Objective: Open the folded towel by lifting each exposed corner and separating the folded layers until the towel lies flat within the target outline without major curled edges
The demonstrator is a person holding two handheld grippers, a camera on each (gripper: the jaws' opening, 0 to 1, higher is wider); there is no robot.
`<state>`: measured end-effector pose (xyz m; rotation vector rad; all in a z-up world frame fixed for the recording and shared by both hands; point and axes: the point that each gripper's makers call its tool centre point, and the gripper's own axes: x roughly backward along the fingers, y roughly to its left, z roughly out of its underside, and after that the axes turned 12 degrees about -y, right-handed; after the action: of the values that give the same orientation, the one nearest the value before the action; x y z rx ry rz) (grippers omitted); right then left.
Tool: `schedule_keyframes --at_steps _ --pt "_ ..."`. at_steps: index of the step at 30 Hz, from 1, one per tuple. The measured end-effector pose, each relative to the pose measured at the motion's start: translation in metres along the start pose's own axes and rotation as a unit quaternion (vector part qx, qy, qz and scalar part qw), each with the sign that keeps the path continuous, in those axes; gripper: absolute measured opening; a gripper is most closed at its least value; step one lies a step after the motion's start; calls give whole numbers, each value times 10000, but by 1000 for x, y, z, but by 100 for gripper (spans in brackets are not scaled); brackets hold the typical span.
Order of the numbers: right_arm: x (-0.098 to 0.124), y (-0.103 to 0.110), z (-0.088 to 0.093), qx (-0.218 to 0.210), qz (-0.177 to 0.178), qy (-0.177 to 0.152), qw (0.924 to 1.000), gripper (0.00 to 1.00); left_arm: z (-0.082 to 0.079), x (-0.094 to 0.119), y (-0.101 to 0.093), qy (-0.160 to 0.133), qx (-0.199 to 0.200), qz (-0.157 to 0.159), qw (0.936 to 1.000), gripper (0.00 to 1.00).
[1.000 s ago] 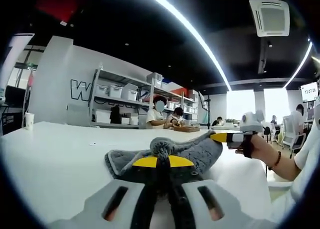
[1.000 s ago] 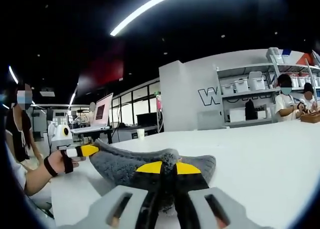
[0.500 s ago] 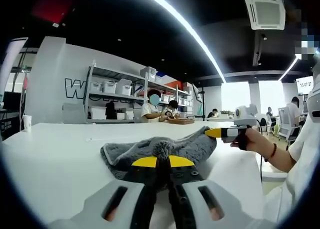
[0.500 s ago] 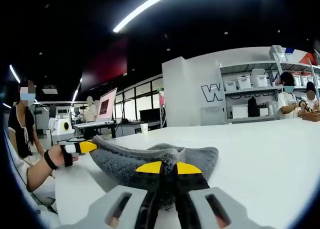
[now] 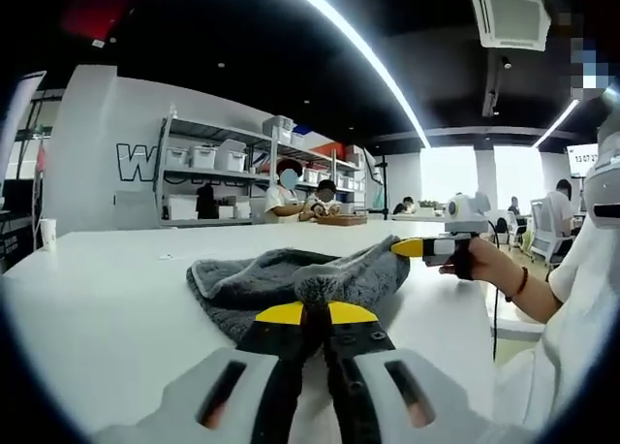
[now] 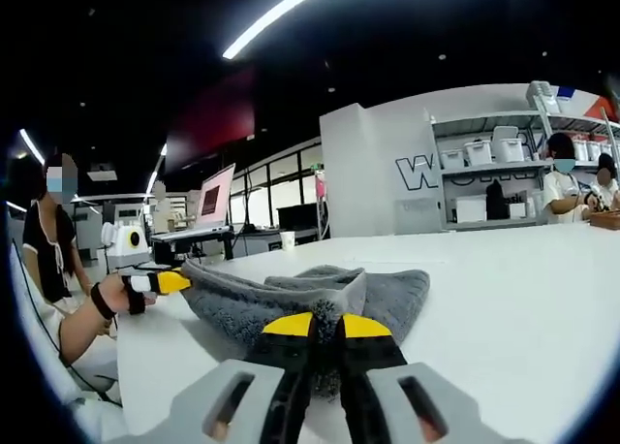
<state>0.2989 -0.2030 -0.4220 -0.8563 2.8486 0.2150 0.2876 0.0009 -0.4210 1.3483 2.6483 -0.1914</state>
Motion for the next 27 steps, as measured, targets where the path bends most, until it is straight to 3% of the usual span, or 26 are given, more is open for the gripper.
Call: schedule_keyframes --at_steps 23,27 --pt "26 17 5 143 -482 249 9984 5 0 17 -28 163 -35 200 9997 8" --pt "32 30 2 190 -803 358 9959 12 2 21 -32 307 -93 343 9989 10"
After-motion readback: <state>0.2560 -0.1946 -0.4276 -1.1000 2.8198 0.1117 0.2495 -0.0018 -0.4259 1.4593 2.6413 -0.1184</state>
